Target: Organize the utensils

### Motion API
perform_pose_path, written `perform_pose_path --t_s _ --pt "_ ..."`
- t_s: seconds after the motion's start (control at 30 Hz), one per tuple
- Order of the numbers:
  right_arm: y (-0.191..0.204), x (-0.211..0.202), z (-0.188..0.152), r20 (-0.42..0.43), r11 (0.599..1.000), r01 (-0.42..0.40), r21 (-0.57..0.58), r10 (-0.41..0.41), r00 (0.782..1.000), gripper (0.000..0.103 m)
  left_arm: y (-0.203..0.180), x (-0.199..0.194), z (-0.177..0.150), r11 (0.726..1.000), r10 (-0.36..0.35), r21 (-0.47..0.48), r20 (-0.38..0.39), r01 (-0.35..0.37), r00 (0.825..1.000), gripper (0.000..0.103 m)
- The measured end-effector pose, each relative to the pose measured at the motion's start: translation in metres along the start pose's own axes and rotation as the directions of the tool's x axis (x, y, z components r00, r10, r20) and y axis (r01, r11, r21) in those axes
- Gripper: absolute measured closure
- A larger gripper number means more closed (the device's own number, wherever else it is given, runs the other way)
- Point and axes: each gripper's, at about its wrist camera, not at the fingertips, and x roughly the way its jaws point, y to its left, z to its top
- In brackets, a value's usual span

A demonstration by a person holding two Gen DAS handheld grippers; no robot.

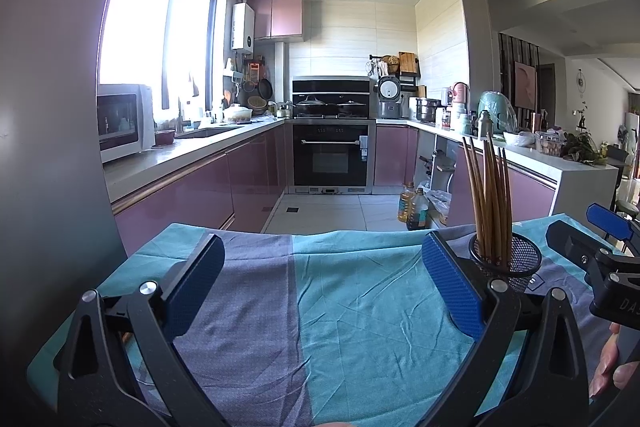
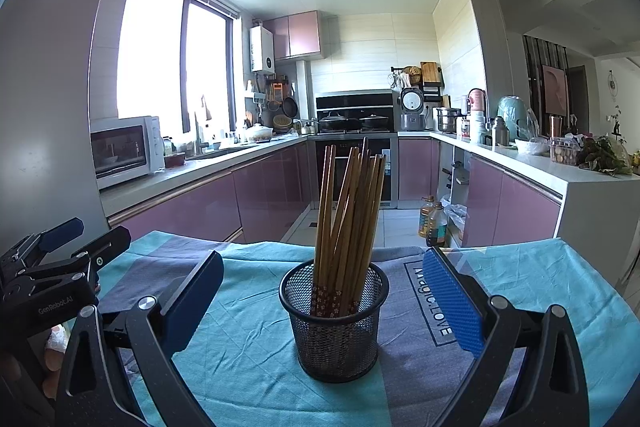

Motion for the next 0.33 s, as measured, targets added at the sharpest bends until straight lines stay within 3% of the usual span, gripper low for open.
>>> perform_pose_path --t_s 0.2,0.33 --pt "-0.010 0.004 -0.003 -0.025 1.000 0.019 -0.007 -0.019 1.000 0.007 -0.001 0.007 -0.003 1.000 -0.026 0.005 -0.054 0.026 0.998 0.006" --pt "-0.044 0.018 -0.012 -0.125 0.997 0.078 0.011 -0.076 0.989 0.007 0.009 0.019 -0.009 1.000 -0.013 0.002 -0.102 0.013 0.995 0.006"
